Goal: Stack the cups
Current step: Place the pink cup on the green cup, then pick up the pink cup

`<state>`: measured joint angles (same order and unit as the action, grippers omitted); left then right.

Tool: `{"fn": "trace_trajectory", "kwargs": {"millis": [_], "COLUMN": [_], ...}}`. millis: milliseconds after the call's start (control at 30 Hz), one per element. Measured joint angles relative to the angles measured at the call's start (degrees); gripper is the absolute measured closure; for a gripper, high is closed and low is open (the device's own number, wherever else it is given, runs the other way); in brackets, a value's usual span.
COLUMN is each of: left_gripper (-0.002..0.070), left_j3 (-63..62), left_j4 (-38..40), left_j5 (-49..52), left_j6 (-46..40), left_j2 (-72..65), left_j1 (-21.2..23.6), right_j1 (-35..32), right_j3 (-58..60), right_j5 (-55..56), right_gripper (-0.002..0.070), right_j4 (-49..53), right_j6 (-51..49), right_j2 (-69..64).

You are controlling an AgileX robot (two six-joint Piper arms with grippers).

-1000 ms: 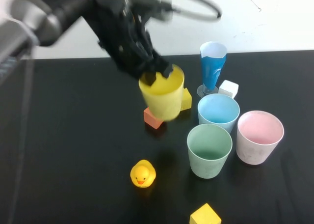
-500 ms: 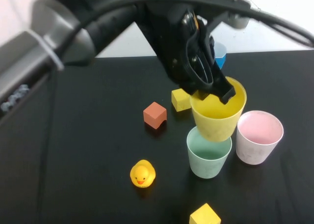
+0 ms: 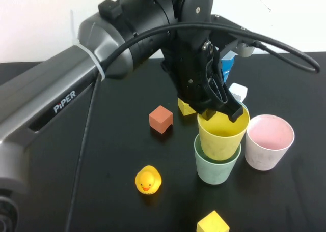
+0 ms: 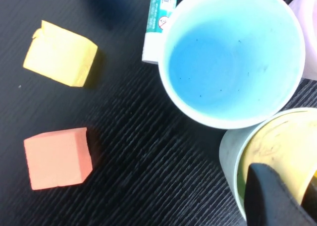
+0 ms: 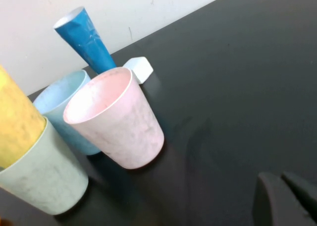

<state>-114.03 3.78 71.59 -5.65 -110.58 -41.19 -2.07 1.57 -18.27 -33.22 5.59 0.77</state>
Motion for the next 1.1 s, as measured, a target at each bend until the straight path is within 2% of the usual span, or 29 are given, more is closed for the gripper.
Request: {"fn": "trace_trajectory", "kwargs": {"millis": [67,133,300,367,467,600,667,833,933,1100], "left_gripper": [0.0641,0.0587,0.0369,0.0337,0.0381,0.0578,0.0633,0.0669,0.0672,0.0673], "left_j3": [0.0,0.0,0.0,0.0,0.0,0.0,0.0,1.8,7.4,24.9], "left_j4": [0.2,0.1,0.2,-0.4,-3.2,-8.1,-9.3,-8.6,-7.1,-5.9], "left_j5": [0.0,0.0,0.0,0.0,0.0,0.0,0.0,0.0,0.0,-3.6], "left_j6": [0.0,0.0,0.4,0.4,0.4,0.4,0.4,0.4,0.2,1.1], "left_j2": [-0.1,-0.1,-0.1,0.4,2.9,8.3,11.7,18.8,23.7,35.6], "left_j1": [0.0,0.0,0.0,0.0,0.0,0.0,0.0,0.0,0.0,0.0], "right_j1": [0.0,0.0,0.0,0.0,0.0,0.0,0.0,0.0,0.0,0.1], "right_j3": [0.0,0.0,0.0,0.0,-0.9,-9.7,-15.0,-31.2,-39.9,-50.3], "right_j5": [0.0,0.1,0.5,0.5,-1.1,-5.4,-8.2,-19.3,-26.7,-35.1], "right_gripper": [0.0666,0.0666,0.0666,0.0666,0.0666,0.0666,0.0666,0.0666,0.0666,0.0666], "right_j4": [0.0,0.0,0.0,-0.1,-0.2,2.6,7.2,21.8,25.5,26.2], "right_j6": [0.0,0.8,2.0,2.4,5.0,12.9,14.4,16.0,18.6,24.1], "right_j2": [0.0,0.0,0.0,0.0,0.0,-1.4,-5.0,-21.0,-31.3,-43.1]}}
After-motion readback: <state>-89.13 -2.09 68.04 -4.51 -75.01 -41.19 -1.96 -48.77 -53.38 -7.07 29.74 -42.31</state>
